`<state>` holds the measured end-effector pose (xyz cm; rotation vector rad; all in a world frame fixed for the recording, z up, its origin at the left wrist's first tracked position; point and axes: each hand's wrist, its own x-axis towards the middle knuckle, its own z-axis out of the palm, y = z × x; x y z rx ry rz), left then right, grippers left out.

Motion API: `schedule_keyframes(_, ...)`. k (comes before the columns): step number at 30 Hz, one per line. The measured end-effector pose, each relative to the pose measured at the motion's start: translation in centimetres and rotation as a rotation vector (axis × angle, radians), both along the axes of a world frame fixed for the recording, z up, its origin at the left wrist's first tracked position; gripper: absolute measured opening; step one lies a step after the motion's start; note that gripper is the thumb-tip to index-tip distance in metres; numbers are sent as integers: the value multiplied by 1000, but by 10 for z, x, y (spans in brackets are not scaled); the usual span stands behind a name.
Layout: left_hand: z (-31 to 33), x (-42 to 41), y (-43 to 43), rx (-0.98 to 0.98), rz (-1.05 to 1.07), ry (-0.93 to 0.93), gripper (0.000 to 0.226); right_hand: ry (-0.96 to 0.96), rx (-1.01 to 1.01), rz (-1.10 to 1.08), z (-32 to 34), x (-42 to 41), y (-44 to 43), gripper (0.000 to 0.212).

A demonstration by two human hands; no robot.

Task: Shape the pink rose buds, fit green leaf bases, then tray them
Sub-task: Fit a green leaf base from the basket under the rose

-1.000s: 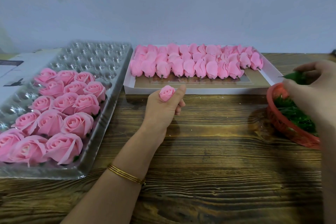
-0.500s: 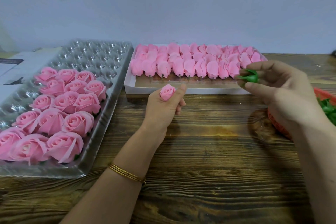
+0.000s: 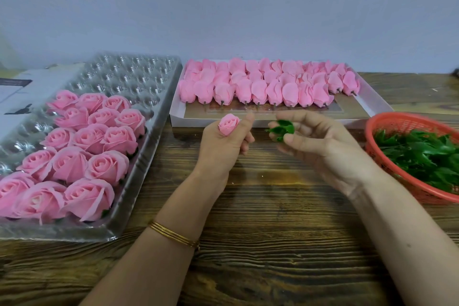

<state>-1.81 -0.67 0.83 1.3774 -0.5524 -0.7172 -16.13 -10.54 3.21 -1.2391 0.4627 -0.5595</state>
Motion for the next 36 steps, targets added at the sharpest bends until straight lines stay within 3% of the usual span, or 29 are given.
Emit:
schedule_keyframes(4,1,0,0,-26,12,27,35,83,37,-36,-14,12,13,37)
schedule_keyframes(9,3,1,-2,-47,47,128,31,281,-161,-116,-22,20,24,32)
schedule_keyframes(13,5,-1,-4,-95,78,157,39,325,-251,-124,-22,22,28,34)
schedule_keyframes(18,3,-2,-3,-126,-25,173,41,322,-277,-121,-25,27,35,43)
schedule_keyframes(22,2,-3,-4,-132,-83,194,44,303,-325,-123,-27,30,41,35)
schedule_keyframes(36,5,-8,-2,-114,-165,237,43,97,-302,-158,-30,35,45,40)
